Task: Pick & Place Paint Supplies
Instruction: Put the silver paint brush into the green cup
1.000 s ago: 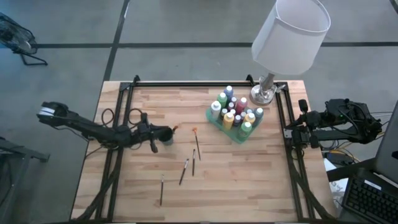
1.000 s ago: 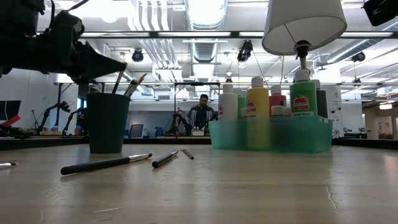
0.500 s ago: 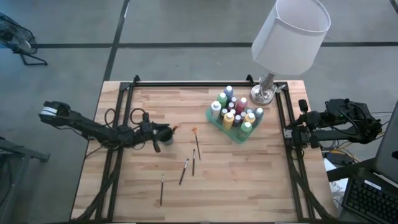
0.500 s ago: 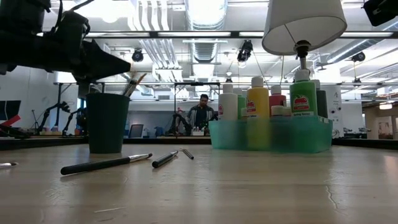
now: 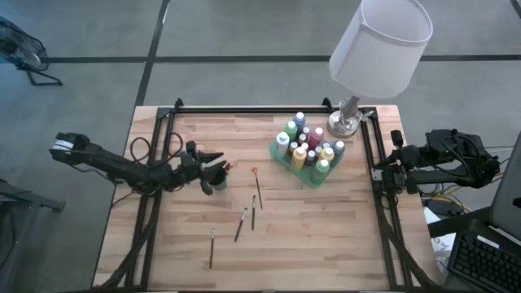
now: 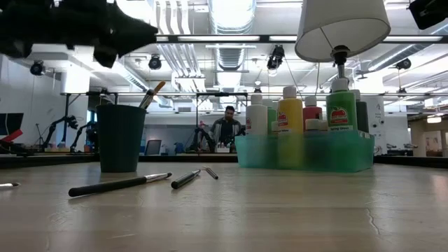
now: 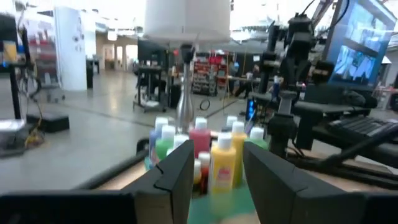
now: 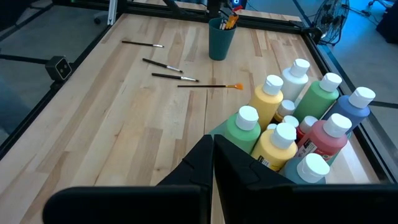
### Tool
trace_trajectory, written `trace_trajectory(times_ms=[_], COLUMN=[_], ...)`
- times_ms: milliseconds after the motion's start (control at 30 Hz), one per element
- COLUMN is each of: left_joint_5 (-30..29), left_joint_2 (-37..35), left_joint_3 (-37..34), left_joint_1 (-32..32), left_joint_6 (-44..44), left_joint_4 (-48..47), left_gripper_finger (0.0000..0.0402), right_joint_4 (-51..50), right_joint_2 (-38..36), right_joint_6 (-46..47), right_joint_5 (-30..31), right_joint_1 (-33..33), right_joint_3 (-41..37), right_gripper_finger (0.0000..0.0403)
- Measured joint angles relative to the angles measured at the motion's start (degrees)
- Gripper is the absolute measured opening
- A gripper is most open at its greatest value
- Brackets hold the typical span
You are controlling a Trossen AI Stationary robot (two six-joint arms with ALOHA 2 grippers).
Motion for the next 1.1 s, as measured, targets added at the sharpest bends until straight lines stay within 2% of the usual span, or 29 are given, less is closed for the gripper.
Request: trace_trajectory(times_ms=[133,233,300,400,500,633,800,1100], left_joint_5=[1.4,3.9,5.6,8.2,10.7,15.2,16.9,17.0], left_joint_2=[0.0,0.0,0.0,0.2,1.4,4.0,8.0,15.8], left_joint_3=[4.9,10.3,15.1,23.4,32.0,40.8,47.1,49.2], left_joint_1=[-0.1,-0.2,-0.6,-1.3,-2.3,-4.5,-9.9,-19.0], left_joint_6=[4.3,6.8,7.0,5.4,-0.3,-10.6,-20.6,-40.5], left_joint_4=[-3.8,-12.7,-22.8,-42.6,-61.1,-76.7,-85.1,-86.7], left_gripper_finger=[0.0142,0.0142,0.0142,0.0142,0.0142,0.0141,0.0142,0.0135], right_joint_4=[0.0,0.0,0.0,0.0,0.0,0.0,0.0,0.0], right_joint_2=[0.0,0.0,0.0,0.0,0.0,0.0,0.0,0.0], right_joint_6=[0.0,0.0,0.0,0.0,0.0,0.0,0.0,0.0], right_joint_5=[0.0,0.0,0.0,0.0,0.0,0.0,0.0,0.0], right_joint_1=[0.0,0.0,0.0,0.0,0.0,0.0,0.0,0.0], right_joint_3=[0.0,0.0,0.0,0.0,0.0,0.0,0.0,0.0], right_gripper_finger=[0.0008,0.0008,0.0008,0.0008,0.0008,0.0008,0.0008,0.0008])
